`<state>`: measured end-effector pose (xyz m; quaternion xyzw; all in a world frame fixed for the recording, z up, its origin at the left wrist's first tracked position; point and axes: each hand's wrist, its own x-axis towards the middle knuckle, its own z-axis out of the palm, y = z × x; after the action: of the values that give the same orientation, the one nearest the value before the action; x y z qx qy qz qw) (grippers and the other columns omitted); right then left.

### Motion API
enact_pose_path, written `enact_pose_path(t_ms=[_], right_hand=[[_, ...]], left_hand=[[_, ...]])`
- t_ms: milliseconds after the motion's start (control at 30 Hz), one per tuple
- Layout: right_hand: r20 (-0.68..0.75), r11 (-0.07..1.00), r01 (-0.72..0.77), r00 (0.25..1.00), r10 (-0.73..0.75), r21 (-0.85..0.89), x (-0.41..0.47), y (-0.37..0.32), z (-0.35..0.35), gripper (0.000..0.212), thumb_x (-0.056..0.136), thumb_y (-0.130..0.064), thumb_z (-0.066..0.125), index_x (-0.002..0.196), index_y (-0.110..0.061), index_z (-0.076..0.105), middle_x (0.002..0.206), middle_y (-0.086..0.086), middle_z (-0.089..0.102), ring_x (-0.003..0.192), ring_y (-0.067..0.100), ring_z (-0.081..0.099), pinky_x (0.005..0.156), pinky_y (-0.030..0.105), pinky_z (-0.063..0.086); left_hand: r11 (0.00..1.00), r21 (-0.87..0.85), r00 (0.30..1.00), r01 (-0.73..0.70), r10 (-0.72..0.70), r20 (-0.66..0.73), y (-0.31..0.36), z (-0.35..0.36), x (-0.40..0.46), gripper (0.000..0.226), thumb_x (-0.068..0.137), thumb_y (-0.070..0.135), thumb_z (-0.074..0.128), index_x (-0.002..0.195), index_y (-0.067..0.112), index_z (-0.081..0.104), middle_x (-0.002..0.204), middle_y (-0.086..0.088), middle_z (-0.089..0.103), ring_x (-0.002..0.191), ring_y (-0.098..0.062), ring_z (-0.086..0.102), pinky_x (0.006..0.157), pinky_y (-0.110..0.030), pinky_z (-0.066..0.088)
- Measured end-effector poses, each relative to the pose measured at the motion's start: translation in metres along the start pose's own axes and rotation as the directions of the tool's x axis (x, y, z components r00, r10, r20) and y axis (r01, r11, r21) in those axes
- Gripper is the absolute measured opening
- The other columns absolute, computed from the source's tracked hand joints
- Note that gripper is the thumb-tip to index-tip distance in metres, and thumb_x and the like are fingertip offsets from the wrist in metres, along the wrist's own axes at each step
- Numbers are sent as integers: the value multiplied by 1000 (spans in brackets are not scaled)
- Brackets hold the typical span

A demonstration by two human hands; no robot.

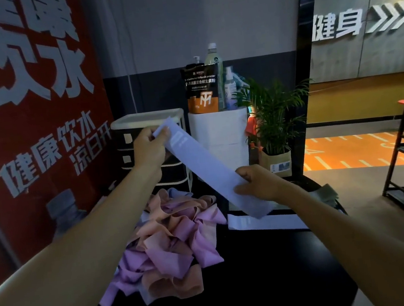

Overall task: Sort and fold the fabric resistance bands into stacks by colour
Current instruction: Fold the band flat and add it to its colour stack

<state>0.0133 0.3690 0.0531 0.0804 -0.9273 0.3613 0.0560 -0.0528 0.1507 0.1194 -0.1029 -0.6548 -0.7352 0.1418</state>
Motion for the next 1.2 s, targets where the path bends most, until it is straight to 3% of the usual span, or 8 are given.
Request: enact_pose_path(t_ms=[133, 267, 433, 533, 633, 833, 1033, 1200], right_hand=[[111, 980, -43, 992, 65, -194, -6, 25, -7, 16, 84, -3, 58, 73, -13, 55, 65, -4, 44, 58, 7, 37, 53, 19, 26], [102, 957, -170, 975, 199, -236, -18, 62, -11, 19, 92, -13, 53, 78, 0, 55, 72, 7, 47, 69, 19, 43, 56, 23, 28], [-78, 921, -371, 921, 381, 120, -36, 100, -20, 24, 97, -16, 47, 78, -1, 52, 75, 11, 46, 63, 18, 40, 54, 25, 32], [-136, 783, -410, 842, 522, 467, -46, 122, -26, 14, 96, -15, 50, 84, -8, 49, 78, 12, 42, 72, 23, 41, 60, 30, 41], [-258, 722, -368, 760, 597, 586, -57, 146, -31, 14, 92, -5, 55, 78, -5, 52, 67, 10, 40, 62, 22, 41, 57, 31, 45], [-530, 832, -485, 647, 548, 269, -72, 191, -45, 13, 87, -12, 61, 93, -3, 68, 82, 14, 60, 79, 28, 55, 68, 31, 39], [-570, 819, -546, 622, 537, 177, -78, 217, -40, 11, 84, -9, 62, 81, 0, 67, 90, 25, 67, 87, 40, 60, 72, 38, 47], [-561, 808, -573, 628, 539, 136, -83, 226, -29, 8, 83, -7, 59, 78, -6, 65, 80, 15, 63, 80, 33, 57, 60, 30, 36]], left_hand=[[997, -45, 997, 59, -62, -52, -23, -1, -2, 13, 95, 14, 52, 83, 16, 52, 86, -1, 57, 80, -17, 58, 70, -31, 54], [993, -14, 987, 119, -120, -106, -47, -2, -1, 19, 96, 15, 50, 78, 20, 50, 84, 0, 55, 79, -16, 56, 74, -32, 52], [979, 71, 974, 189, -177, -143, -82, 11, -9, 21, 96, 13, 47, 76, 20, 46, 84, 0, 51, 79, -18, 54, 74, -35, 53], [952, 176, 966, 251, -233, -115, -103, 20, -15, 16, 92, 15, 49, 78, 21, 47, 92, -7, 57, 87, -25, 58, 84, -47, 54], [921, 272, 959, 279, -280, -36, -121, 34, -22, 12, 93, 11, 49, 81, 15, 48, 94, -18, 60, 61, -22, 66, 71, -45, 58], [802, 592, 963, 75, -212, 165, -149, 70, -39, 27, 80, 3, 62, 65, 22, 51, 68, -2, 58, 75, -26, 60, 80, -40, 52], [609, 791, 952, -54, -209, 226, -178, 87, -54, 26, 75, 10, 64, 61, 25, 47, 93, -11, 65, 88, -30, 60, 74, -30, 45], [541, 838, 944, -69, -236, 230, -186, 86, -64, 25, 79, 10, 64, 64, 23, 48, 83, -6, 63, 84, -27, 60, 75, -34, 48]])
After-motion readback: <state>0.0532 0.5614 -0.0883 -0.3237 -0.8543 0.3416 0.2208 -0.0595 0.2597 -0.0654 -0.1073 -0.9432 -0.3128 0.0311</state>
